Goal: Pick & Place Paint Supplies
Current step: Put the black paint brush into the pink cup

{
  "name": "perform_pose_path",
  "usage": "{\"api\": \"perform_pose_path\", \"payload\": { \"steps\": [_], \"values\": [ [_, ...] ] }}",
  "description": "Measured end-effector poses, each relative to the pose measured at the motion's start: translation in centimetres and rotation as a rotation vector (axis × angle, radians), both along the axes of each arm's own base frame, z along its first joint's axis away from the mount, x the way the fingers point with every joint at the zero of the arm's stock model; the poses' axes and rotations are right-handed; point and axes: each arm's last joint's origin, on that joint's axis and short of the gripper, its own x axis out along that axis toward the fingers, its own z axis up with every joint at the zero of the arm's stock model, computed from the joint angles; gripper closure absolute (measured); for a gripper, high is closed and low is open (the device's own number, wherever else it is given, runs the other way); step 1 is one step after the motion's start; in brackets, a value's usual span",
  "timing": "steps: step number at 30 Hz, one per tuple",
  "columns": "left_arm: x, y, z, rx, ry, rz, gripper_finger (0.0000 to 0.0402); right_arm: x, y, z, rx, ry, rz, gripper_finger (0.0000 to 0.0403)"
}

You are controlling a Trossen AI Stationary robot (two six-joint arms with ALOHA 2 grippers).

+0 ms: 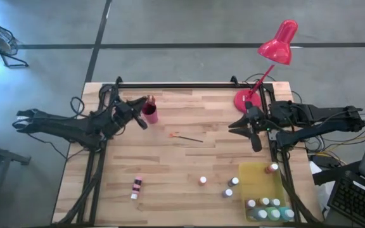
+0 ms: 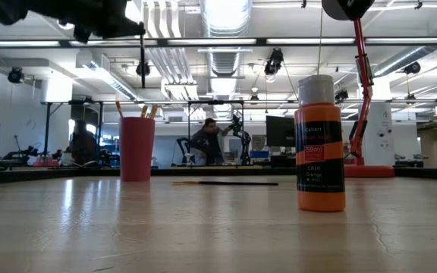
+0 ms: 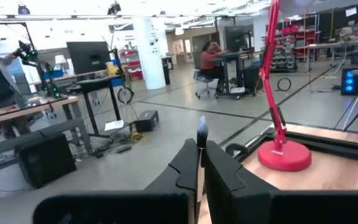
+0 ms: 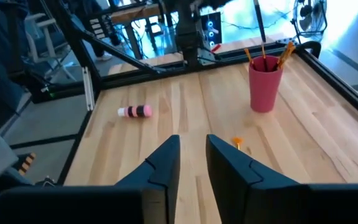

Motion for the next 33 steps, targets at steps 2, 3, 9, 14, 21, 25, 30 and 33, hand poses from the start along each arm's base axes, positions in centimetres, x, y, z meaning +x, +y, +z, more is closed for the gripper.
{"api": "perform_pose_path", "payload": {
  "steps": [2, 3, 9, 14, 21, 25, 30, 33],
  "values": [
    [0.0, 0.1, -1.1, -0.009, -0.008, 0.002, 0.0392, -0.2, 0.0, 0.0, 0.001, -0.009, 0.0, 0.0334],
    [0.0, 0.1, -1.6, -0.017, -0.013, 0.005, 0.0392, -0.2, 0.0, 0.0, 0.001, -0.015, 0.0, 0.0337],
    [0.2, 0.9, -4.0, -0.07, -0.018, 0.042, 0.0392, 0.1, 0.0, 0.1, -0.004, -0.033, 0.002, 0.0348],
    [0.5, 1.6, -5.4, -0.104, -0.01, 0.079, 0.0392, 0.2, 0.0, 0.0, -0.008, -0.038, 0.003, 0.0355],
    [1.4, 2.2, -6.7, -0.111, 0.051, 0.115, 0.0392, 0.5, 0.0, -0.3, -0.007, -0.023, 0.003, 0.0347],
    [1.9, 2.5, -7.5, -0.125, 0.081, 0.128, 0.0392, 0.5, 0.0, -0.4, -0.006, -0.017, 0.002, 0.0335],
    [2.4, 2.8, -8.3, -0.137, 0.116, 0.144, 0.0392, 0.5, 0.0, -0.4, -0.006, -0.02, 0.003, 0.0321],
    [2.6, 2.9, -8.8, -0.143, 0.14, 0.151, 0.0392, 0.5, 0.0, -0.4, -0.006, -0.02, 0.003, 0.0313]
  ]
}}
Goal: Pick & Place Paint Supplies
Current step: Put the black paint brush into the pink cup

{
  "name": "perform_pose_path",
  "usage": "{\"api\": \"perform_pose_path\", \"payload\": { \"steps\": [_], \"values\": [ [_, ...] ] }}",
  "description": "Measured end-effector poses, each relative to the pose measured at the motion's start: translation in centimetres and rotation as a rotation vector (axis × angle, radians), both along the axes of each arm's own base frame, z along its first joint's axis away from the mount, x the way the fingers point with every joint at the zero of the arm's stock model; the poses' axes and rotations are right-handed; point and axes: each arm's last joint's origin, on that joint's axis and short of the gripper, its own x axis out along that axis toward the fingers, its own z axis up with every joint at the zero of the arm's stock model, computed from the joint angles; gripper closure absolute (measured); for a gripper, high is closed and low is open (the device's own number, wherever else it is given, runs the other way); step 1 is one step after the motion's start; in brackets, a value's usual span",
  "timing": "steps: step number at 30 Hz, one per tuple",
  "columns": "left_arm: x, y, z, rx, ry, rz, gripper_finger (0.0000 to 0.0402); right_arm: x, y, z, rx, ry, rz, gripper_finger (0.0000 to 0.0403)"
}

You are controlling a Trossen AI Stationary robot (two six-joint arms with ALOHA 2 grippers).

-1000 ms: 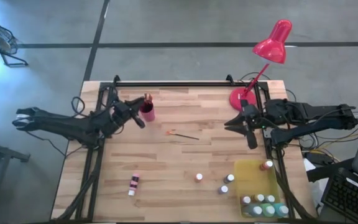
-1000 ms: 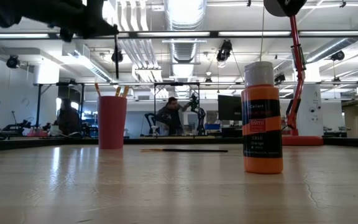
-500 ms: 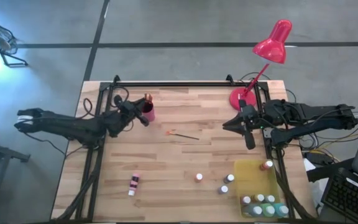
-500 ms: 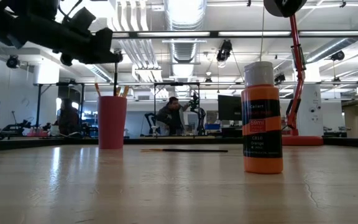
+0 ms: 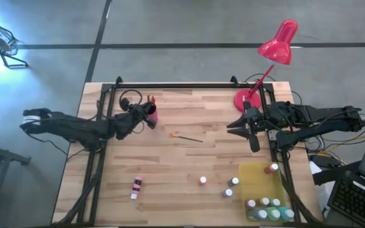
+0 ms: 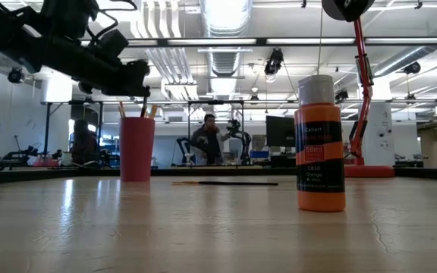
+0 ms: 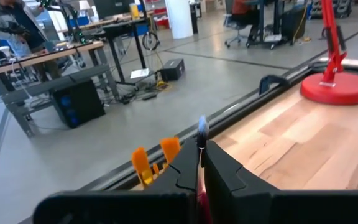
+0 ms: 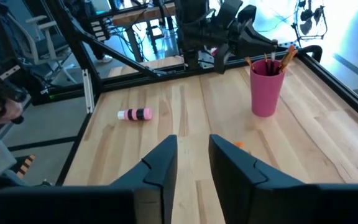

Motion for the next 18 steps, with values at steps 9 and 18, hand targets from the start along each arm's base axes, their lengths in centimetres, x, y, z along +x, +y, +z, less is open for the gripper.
{"api": "perform_pose_path", "payload": {
  "steps": [9, 18],
  "values": [
    [0.4, 0.4, -1.1, -0.025, 0.039, 0.022, 0.0392, 0.0, 0.0, 0.0, 0.0, 0.001, 0.0, 0.0297],
    [0.3, 0.5, -1.5, -0.046, 0.06, 0.034, 0.0392, 0.0, 0.0, 0.0, 0.0, 0.001, 0.0, 0.0287]
  ]
}}
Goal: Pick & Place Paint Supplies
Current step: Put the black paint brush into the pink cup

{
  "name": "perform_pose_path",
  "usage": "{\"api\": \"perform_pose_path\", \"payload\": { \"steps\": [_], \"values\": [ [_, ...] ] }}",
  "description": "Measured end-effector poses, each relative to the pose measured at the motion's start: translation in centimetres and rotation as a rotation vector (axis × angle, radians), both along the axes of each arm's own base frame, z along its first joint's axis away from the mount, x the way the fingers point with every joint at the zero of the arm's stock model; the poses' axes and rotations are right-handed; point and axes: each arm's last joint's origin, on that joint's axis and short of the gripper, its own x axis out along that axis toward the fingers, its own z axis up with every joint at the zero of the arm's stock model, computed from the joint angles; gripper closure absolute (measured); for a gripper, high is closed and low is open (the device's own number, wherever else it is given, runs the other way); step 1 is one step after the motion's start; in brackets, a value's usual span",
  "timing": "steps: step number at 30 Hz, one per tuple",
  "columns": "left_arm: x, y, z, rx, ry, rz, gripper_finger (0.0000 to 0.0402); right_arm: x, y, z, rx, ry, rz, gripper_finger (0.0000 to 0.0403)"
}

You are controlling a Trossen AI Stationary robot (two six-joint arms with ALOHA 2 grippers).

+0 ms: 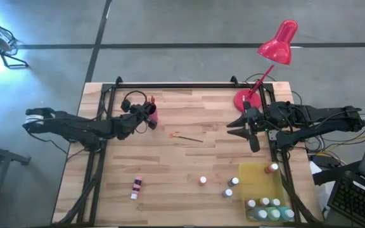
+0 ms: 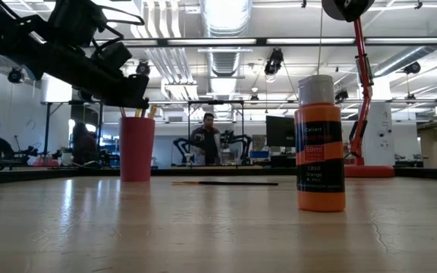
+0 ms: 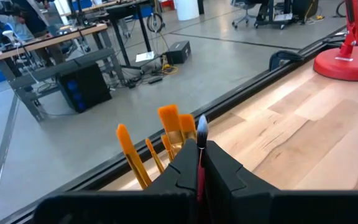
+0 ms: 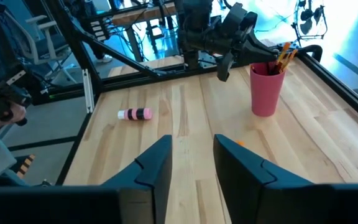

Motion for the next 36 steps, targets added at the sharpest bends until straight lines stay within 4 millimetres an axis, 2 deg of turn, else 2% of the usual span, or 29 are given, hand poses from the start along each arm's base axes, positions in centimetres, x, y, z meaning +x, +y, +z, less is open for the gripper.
{"api": "perform_pose_path", "payload": {
  "steps": [5, 11, 15, 21, 24, 30, 33, 36],
  "values": [
    [0.0, 0.0, 0.0, -0.001, 0.005, 0.002, 0.0389, 0.0, 0.0, 0.0, 0.0, 0.0, 0.0, 0.0282],
    [0.0, 0.0, 0.0, -0.002, 0.004, -0.002, 0.0335, 0.0, 0.0, 0.0, 0.0, 0.0, 0.0, 0.028],
    [0.0, 0.0, 0.0, -0.01, -0.01, 0.0, 0.0316, 0.0, 0.0, 0.0, 0.0, 0.0, 0.0, 0.029],
    [0.2, 0.0, 0.4, -0.002, -0.013, -0.005, 0.0311, 0.0, 0.0, 0.0, 0.013, 0.001, -0.004, 0.0314],
    [0.4, 0.0, 1.5, 0.02, -0.027, -0.011, 0.0311, 0.0, 0.0, 0.0, 0.019, 0.001, -0.006, 0.0326],
    [0.9, 0.0, 4.9, 0.055, -0.12, -0.043, 0.031, 0.0, 0.0, 0.0, 0.018, 0.001, -0.006, 0.0345],
    [1.3, -0.1, 6.8, 0.054, -0.186, -0.146, 0.0309, 0.0, 0.0, 0.0, 0.018, 0.001, -0.005, 0.0353],
    [2.0, -0.5, 8.6, 0.051, -0.235, -0.323, 0.0308, 0.0, 0.0, 0.0, 0.018, 0.002, -0.005, 0.036]
  ]
}}
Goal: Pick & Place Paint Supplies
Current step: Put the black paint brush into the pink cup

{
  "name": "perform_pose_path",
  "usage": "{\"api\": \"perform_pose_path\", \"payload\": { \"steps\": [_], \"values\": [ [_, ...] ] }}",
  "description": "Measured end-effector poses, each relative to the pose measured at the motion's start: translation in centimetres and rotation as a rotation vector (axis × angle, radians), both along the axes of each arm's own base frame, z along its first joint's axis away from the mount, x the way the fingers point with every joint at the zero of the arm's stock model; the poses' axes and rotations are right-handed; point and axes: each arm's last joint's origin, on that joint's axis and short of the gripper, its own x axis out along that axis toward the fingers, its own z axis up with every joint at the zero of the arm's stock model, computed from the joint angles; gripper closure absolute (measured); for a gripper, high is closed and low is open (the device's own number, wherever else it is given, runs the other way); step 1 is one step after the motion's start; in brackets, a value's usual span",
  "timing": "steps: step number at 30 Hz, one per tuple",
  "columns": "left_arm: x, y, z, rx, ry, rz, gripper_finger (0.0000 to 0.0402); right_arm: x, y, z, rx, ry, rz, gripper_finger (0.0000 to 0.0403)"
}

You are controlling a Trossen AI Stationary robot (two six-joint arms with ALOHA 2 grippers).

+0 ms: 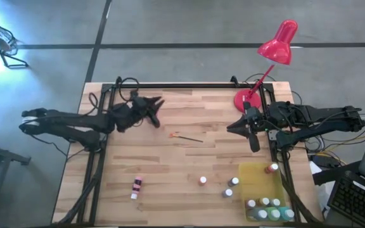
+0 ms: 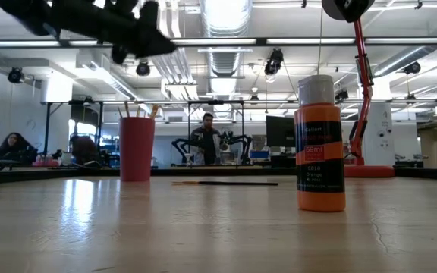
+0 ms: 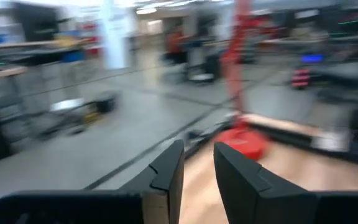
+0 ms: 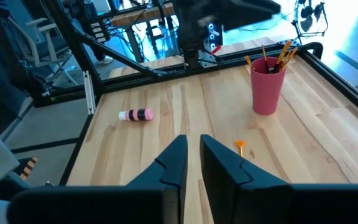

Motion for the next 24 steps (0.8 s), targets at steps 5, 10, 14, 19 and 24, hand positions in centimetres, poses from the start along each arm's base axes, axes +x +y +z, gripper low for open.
{"api": "perform_pose_path", "payload": {
  "steps": [5, 10, 14, 19, 24],
  "values": [
    [1.1, -0.6, 2.5, 0.04, 0.054, -0.269, 0.0308, 0.0, 0.0, 0.0, 0.0, 0.0, 0.0, 0.0368],
    [2.2, -0.6, 3.5, -0.006, 0.24, -0.324, 0.0307, 0.0, 0.0, 0.0, -0.004, 0.0, 0.001, 0.0369],
    [3.3, -0.5, 3.5, -0.045, 0.378, -0.329, 0.0307, 0.0, 0.0, 0.0, -0.004, 0.0, 0.001, 0.036],
    [5.2, -0.5, 2.6, -0.076, 0.54, -0.381, 0.0307, 0.0, 0.0, 0.0, -0.004, 0.0, 0.001, 0.0346],
    [6.8, -0.4, 0.1, -0.121, 0.701, -0.389, 0.0307, 0.0, 0.0, -0.2, -0.005, 0.005, 0.001, 0.0334]
  ]
}}
